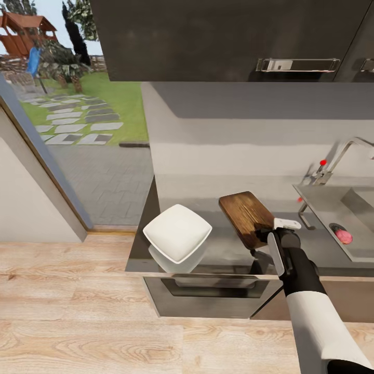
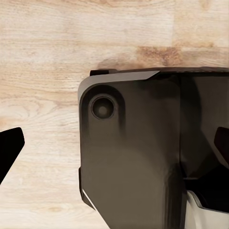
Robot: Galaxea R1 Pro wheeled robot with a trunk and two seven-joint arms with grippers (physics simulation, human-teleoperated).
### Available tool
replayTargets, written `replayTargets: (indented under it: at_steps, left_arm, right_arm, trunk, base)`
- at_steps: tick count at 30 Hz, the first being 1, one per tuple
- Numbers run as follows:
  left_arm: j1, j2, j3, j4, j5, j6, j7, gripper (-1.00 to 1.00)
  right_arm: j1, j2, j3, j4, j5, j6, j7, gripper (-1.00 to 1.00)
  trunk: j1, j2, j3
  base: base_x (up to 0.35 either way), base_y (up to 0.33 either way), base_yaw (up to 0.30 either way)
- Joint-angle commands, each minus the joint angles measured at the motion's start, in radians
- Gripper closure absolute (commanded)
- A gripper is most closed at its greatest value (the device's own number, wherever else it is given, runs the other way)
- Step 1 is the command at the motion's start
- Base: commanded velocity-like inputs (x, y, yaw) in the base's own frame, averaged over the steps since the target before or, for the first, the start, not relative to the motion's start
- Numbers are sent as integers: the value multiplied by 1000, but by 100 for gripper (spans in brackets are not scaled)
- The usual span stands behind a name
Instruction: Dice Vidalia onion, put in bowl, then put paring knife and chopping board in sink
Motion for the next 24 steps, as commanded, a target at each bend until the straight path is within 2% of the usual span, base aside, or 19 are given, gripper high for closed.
replayTargets:
  at_steps: [1, 10, 24]
  left_arm:
    - [0, 0, 0, -1, -1, -2, 0, -100]
    - [0, 0, 0, -1, -1, -2, 0, -100]
    - [0, 0, 0, -1, -1, -2, 0, -100]
  right_arm:
    - [0, 0, -3, 73, -1, 7, -6, -100]
    - [0, 0, -91, 73, -2, 29, -6, -100]
    - [0, 0, -101, 72, -2, 42, -6, -100]
  trunk:
    - [0, -1, -1]
    - [0, -1, -1]
    - [0, -1, -1]
  base:
    - [0, 0, 0]
    - [0, 0, 0]
    - [0, 0, 0]
